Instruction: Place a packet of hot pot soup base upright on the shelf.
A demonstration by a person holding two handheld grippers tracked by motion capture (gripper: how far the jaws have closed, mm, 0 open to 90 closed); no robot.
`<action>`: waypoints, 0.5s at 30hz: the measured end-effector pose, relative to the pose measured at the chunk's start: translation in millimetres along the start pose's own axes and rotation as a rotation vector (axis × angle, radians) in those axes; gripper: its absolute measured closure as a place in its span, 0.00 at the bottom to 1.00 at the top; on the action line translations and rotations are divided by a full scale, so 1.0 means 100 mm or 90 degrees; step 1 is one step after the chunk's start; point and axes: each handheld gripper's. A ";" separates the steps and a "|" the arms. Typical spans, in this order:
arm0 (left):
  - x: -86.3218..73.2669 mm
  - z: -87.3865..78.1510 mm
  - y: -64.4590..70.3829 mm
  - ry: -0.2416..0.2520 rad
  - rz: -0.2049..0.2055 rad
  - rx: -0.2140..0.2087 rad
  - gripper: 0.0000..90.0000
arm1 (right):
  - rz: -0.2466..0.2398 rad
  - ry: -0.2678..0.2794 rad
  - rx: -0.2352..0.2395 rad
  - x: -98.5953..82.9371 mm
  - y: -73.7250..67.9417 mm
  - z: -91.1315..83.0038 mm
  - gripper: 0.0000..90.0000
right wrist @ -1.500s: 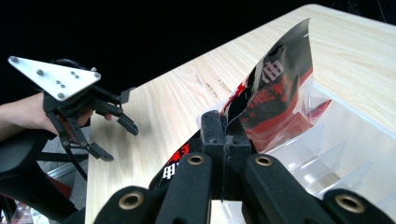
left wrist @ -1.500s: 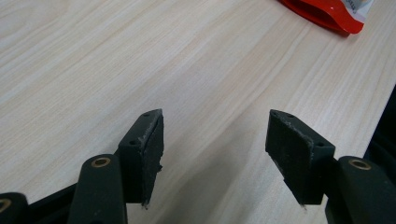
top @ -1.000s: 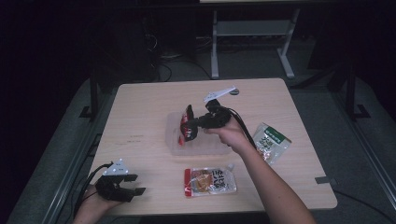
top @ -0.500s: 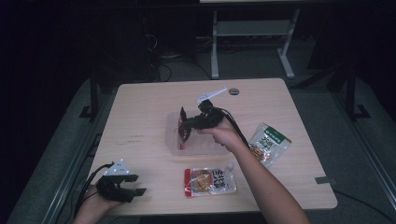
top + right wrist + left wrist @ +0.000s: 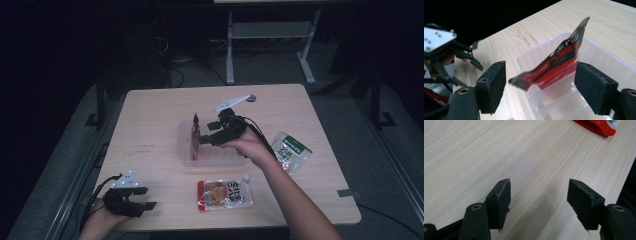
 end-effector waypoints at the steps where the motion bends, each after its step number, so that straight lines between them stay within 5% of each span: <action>1: 0.00 0.00 0.00 0.002 0.000 0.000 0.39 | -0.005 -0.001 -0.002 -0.01 -0.02 -0.03 0.26; 15: 0.01 0.01 0.01 0.003 0.003 -0.004 0.35 | -0.053 -0.014 -0.036 -0.30 -0.17 -0.41 0.24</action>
Point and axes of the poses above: each handheld gripper's, and its own axes: z roughly forward along the jaws, x roughly out of its top, y roughly to its right, and after that the axes turned 4 degrees about -y, right-handed
